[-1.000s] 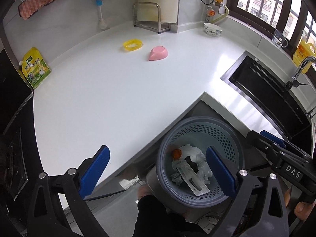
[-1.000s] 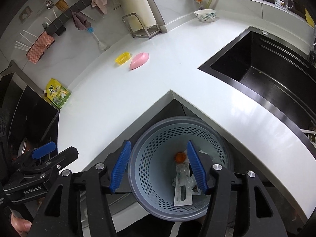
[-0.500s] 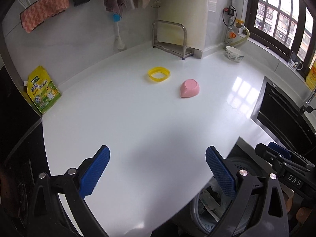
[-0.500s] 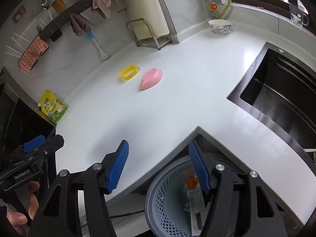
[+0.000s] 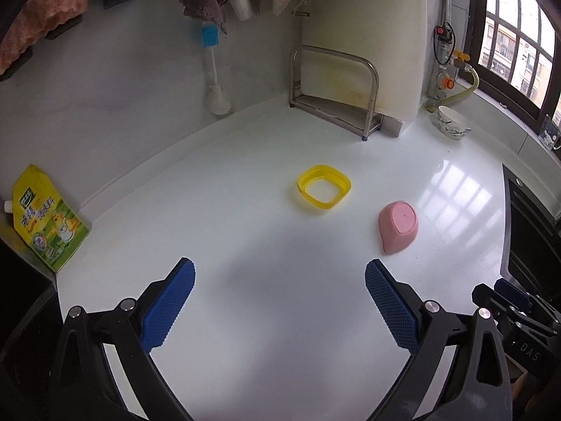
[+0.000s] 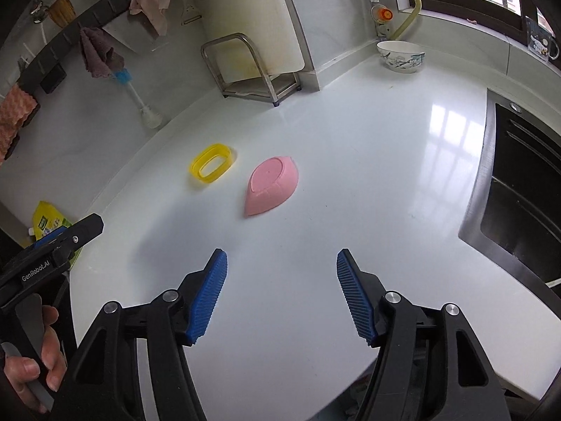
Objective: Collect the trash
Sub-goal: 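Move both open tools toward the yellow lid and pink bowl, then grasp the yellow lid with the left tool while the right tool grasps the pink bowl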
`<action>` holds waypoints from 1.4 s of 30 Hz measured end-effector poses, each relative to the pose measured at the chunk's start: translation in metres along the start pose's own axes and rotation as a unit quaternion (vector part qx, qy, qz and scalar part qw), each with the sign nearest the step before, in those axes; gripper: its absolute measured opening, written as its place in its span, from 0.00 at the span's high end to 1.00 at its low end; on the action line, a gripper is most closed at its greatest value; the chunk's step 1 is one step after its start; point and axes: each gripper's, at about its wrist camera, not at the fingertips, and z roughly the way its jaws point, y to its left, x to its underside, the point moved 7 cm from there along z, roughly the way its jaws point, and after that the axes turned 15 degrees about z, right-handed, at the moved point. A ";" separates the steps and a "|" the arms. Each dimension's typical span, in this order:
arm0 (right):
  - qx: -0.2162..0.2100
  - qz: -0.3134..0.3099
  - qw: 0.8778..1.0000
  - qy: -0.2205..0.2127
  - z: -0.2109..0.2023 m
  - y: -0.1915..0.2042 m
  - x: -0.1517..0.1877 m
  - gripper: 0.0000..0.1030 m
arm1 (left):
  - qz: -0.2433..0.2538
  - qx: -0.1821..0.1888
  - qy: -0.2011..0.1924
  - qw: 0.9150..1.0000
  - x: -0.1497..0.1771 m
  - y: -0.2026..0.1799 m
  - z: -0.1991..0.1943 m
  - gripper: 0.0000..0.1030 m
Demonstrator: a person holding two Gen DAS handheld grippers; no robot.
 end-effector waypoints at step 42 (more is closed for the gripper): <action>0.162 0.088 0.981 -0.057 0.127 0.045 -0.034 0.36 | 0.188 0.169 -0.038 0.967 -0.055 -0.010 0.171 0.07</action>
